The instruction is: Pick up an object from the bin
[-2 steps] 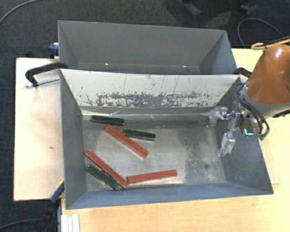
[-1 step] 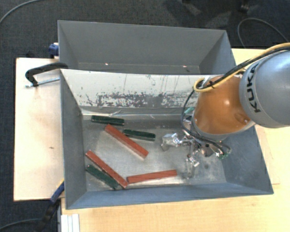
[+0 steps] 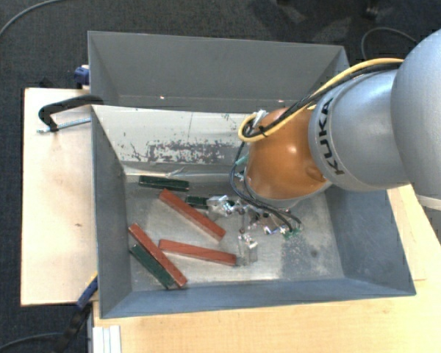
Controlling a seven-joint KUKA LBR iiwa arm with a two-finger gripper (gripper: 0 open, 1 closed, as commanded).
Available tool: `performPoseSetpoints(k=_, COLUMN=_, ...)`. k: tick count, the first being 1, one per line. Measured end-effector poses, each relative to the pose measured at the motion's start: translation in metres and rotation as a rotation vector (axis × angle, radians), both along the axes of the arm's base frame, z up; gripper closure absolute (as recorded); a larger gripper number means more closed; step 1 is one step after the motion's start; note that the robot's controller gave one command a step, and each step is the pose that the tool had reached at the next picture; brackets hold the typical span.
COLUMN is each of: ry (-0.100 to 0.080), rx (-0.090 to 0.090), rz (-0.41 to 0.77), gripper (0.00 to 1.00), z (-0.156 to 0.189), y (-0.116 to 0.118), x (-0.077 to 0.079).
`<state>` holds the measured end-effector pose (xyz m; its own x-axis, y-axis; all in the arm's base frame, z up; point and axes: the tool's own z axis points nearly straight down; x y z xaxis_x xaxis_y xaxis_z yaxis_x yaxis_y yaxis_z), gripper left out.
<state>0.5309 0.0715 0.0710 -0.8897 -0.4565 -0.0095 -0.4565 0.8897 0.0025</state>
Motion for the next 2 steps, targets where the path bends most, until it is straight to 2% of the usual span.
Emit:
performPoseSetpoints(k=1, ry=0.002, rx=-0.002, rz=-0.135, gripper=0.0, z=-0.0001, y=0.0359, x=0.0077)
performPoseSetpoints(k=2, ry=0.002, rx=-0.003, rz=-0.135, gripper=1.0, z=-0.0002, y=0.0348, x=0.0077)
